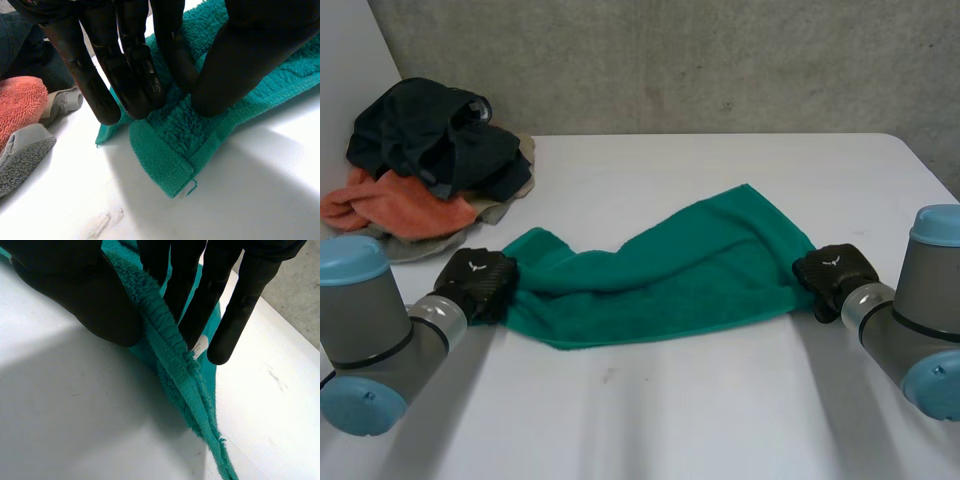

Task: Fold the laundry.

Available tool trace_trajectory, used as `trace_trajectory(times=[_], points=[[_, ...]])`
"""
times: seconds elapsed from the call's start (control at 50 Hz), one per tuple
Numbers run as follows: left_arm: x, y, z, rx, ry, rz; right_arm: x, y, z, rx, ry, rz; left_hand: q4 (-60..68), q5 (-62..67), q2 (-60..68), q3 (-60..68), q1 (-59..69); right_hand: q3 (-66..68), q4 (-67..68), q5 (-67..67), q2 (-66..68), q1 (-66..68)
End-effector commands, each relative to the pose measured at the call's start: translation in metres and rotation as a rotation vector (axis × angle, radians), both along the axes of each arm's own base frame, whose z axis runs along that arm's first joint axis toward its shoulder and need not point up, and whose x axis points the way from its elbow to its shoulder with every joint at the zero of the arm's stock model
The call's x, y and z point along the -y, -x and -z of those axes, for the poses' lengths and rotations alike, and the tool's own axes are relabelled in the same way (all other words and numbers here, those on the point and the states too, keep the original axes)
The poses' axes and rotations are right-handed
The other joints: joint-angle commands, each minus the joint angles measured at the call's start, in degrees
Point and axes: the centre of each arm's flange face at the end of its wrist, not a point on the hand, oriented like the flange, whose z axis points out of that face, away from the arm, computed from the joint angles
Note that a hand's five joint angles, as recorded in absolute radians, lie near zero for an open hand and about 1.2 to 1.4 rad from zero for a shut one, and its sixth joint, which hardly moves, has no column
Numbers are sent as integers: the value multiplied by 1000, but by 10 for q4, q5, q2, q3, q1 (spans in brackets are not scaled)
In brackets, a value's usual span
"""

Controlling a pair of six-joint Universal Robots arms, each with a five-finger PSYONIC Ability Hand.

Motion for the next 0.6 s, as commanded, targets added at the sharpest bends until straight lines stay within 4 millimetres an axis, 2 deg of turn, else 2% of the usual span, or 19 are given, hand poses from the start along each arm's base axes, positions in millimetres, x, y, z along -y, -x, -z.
trace_trajectory(times=[0.02,0.04,0.06,0.1,0.12,0.14,0.18,0.2,0.22,0.26,0.28,0.3,0.38,0.4,0.46,0.48,0.54,0.6], points=[[-4,-1,-9,0,9,-2,2,2,-7,-8,15,7,115,140,117,120,140,121,114,112,125,160],[-5,-1,-17,-4,26,-3,2,3,-11,-10,27,8,115,140,117,120,140,121,114,112,125,160],[-9,-3,-38,-14,64,-6,2,3,-29,-4,71,9,115,140,117,120,140,121,114,112,125,160],[-17,-5,-60,-25,102,-9,-3,4,-54,-4,121,5,115,140,117,120,140,121,114,112,125,160],[-20,-6,-71,-30,122,-10,-10,6,-80,-24,160,-8,115,140,117,120,140,121,114,112,125,160],[-27,-8,-92,-45,163,-12,-16,7,-92,-45,174,-17,115,140,117,120,140,121,114,112,125,160],[-35,-9,-117,-60,224,-12,-25,10,-115,-93,204,-37,115,140,117,120,140,121,114,112,125,160],[-40,-10,-129,-66,259,-10,-31,13,-139,-129,246,-50,115,140,117,120,140,121,114,112,125,160],[-49,-12,-155,-81,337,-8,-33,16,-150,-149,266,-49,115,140,117,120,140,121,114,112,125,160],[-59,-15,-180,-97,419,-9,-35,24,-171,-171,304,-25,115,140,117,120,140,121,114,112,125,160],[-63,-15,-190,-104,454,-7,-38,29,-190,-171,336,-8,115,140,117,120,140,121,114,112,125,160],[-72,-16,-212,-123,525,-5,-39,31,-199,-170,356,-1,115,140,117,120,140,121,114,112,125,160],[-82,-19,-242,-179,597,-8,-43,34,-235,-159,428,12,115,140,117,120,140,121,114,112,125,160],[-82,-19,-244,-188,594,-9,-44,36,-243,-161,438,15,115,140,117,120,140,121,114,112,125,160],[-71,-17,-236,-187,533,-10,-40,36,-241,-173,396,8,115,140,117,120,140,121,114,112,125,160],[-57,-14,-219,-171,460,-15,-37,36,-238,-179,380,7,115,140,117,120,140,121,114,112,125,160],[-33,-6,-193,-149,363,-9,-7,32,-202,-235,267,-13,115,140,117,120,140,121,114,112,125,160],[-13,2,-174,-136,301,-5,6,29,-183,-258,217,-30,115,140,117,120,140,121,114,112,125,160]])
